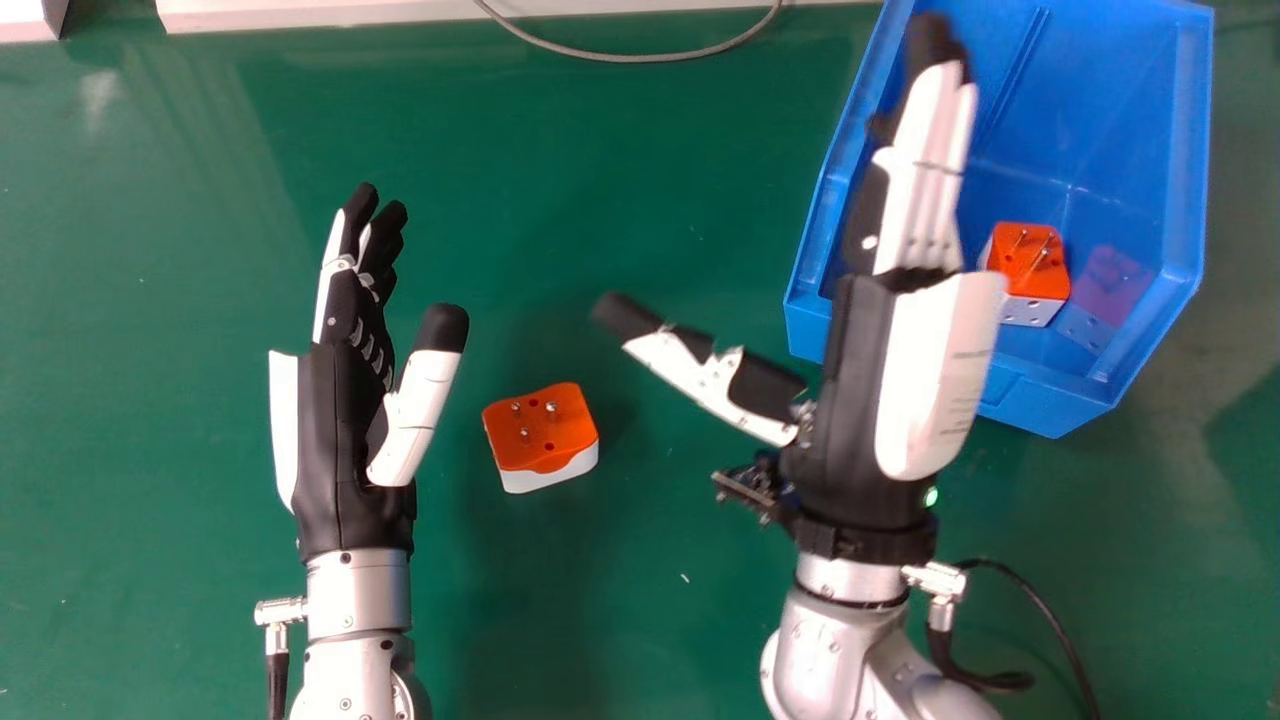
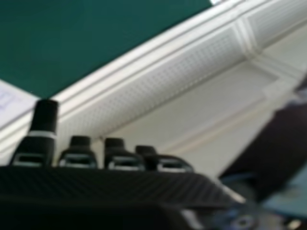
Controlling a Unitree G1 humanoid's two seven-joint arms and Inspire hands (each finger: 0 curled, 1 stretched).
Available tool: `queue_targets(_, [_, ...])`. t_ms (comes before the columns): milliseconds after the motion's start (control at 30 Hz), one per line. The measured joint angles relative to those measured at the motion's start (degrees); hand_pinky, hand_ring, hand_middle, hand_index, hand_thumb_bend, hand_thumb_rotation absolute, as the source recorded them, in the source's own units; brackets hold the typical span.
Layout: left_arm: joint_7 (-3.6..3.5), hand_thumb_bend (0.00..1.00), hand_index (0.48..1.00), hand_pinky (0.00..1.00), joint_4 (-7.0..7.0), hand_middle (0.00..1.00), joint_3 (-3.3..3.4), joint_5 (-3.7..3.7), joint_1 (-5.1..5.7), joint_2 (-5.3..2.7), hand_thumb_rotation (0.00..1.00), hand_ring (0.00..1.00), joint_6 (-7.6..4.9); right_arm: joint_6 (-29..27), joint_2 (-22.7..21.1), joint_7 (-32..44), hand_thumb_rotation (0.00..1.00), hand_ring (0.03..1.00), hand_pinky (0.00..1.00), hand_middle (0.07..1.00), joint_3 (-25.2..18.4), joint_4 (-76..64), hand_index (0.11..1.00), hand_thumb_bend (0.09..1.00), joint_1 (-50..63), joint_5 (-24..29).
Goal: Pick all objects and put in blue box
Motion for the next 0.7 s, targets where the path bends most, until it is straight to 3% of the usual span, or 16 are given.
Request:
queue_targets(167, [-0.13,0.91,0.93,0.97,-0.43,0.92,0.02,-0.05,0.33,-0.09,0.76,0.94,0.01,1.52,-2.64,12.51,0.68,0.949,0.78,0.98,0.87,-4.96,1.0,0.792,2.13,1.18])
queue_targets(333, [0.55,0.9,0.927,0.97,-0.42,0.92,0.01,0.58,0.41,0.05,0.76,0.94,-0.07,6.79,-5.74,29.75,0.67,0.922,0.75,0.966,0.81,-12.7,1.0,0.773,5.78,3.13])
queue_targets(500, [0.76,0.9,0.927,0.97,-0.44,0.92,-0.01,0.64,0.47,0.06,0.77,0.94,-0.06,15.55,-8.29,47.9,0.63,0.91,0.72,0.96,0.95,-20.94,1.0,0.732,8.25,3.13])
queue_targets(700, [1.72,0.91,0.924,0.96,-0.44,0.92,-0.03,1.13,0.5,0.23,0.77,0.93,-0.06,24.59,-11.03,68.55,0.49,0.933,0.72,0.966,2.31,-28.71,1.0,0.786,8.61,2.79])
